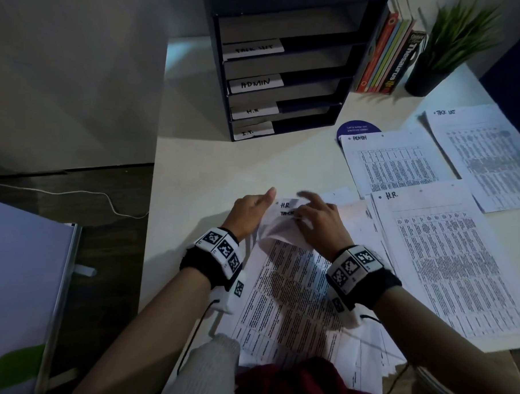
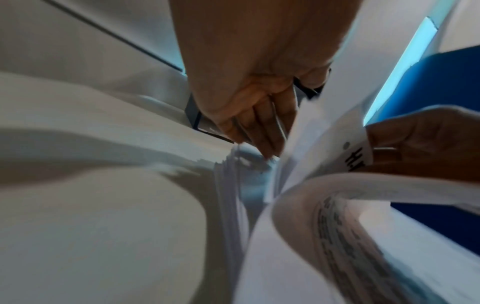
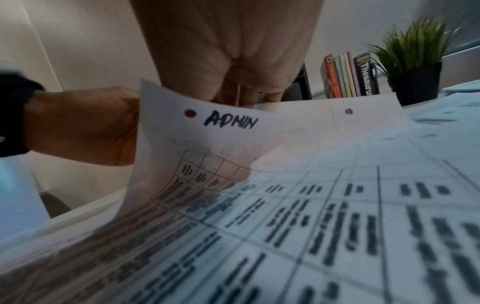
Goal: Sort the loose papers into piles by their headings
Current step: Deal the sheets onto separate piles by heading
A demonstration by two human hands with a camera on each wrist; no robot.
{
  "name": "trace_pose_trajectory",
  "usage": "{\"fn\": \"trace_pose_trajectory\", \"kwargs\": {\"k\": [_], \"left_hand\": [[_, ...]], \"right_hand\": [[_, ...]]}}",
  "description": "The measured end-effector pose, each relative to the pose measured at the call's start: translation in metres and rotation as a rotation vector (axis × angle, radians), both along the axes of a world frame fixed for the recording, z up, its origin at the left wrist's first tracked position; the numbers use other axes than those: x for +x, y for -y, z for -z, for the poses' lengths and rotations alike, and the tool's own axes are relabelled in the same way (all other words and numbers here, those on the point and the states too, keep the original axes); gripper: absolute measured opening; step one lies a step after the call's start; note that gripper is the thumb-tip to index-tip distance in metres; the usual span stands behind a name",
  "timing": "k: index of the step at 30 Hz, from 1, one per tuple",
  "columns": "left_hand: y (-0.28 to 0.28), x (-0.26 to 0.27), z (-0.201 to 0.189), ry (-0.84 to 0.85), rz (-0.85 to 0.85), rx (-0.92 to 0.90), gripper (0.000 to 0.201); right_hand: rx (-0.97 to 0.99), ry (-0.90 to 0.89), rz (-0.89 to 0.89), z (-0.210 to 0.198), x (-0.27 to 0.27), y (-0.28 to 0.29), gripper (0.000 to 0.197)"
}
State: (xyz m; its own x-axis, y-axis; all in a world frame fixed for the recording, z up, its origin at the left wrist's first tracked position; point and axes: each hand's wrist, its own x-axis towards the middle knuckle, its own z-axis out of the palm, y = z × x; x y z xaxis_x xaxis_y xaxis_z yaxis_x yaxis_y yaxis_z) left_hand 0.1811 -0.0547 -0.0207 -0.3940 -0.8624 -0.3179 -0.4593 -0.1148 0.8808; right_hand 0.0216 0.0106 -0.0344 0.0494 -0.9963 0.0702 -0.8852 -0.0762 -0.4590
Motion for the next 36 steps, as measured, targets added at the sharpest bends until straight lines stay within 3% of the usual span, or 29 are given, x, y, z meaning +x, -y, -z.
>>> {"fn": "trace_pose_trajectory", "kwargs": {"k": [7,10,13,18,21,23,26,29,32,34,36], "left_hand": [[-0.001,0.004,0.026,0.061,-0.083,0.099,0.051],[0.0,0.003,0.024,0.163,0.001,0.126,0.033],[-0.002,-0.003,0.009,0.277,0.068,-0.01,0.026],[0.019,-0.013,-0.046,0.086,-0.214,-0.389,0.032],[0.036,-0.015,-0.085,-0.03,-0.255,-0.538,0.028],[0.038,-0.017,-0.099,-0.085,-0.209,-0.555,0.027],[0.032,-0.018,-0.104,-0.084,-0.095,-0.51,0.023],[0.024,-0.019,-0.102,-0.12,-0.005,-0.457,0.029],[0.016,-0.022,-0.114,-0.192,-0.017,-0.394,0.029],[0.012,-0.021,-0.124,-0.33,-0.043,-0.29,0.03],[0.011,-0.019,-0.131,-0.383,-0.064,-0.306,0.026]], "right_hand": [[-0.083,-0.03,-0.038,-0.002,-0.002,-0.007,0.007],[0.016,-0.074,-0.037,-0.001,-0.002,-0.01,0.006],[0.131,-0.159,-0.034,-0.002,-0.004,-0.005,0.016],[0.231,-0.22,-0.012,-0.004,-0.005,0.004,0.024],[0.265,-0.253,0.004,-0.008,-0.006,0.005,0.029],[0.195,-0.243,0.041,-0.019,-0.008,0.008,0.027],[-0.109,-0.143,0.16,-0.053,-0.009,0.017,0.013],[-0.357,-0.036,0.203,-0.091,-0.009,0.031,0.011],[-0.416,0.051,0.171,-0.123,-0.008,0.043,0.011],[-0.411,0.153,0.166,-0.142,-0.007,0.047,0.011],[-0.525,0.252,0.164,-0.161,-0.006,0.048,0.008]]}}
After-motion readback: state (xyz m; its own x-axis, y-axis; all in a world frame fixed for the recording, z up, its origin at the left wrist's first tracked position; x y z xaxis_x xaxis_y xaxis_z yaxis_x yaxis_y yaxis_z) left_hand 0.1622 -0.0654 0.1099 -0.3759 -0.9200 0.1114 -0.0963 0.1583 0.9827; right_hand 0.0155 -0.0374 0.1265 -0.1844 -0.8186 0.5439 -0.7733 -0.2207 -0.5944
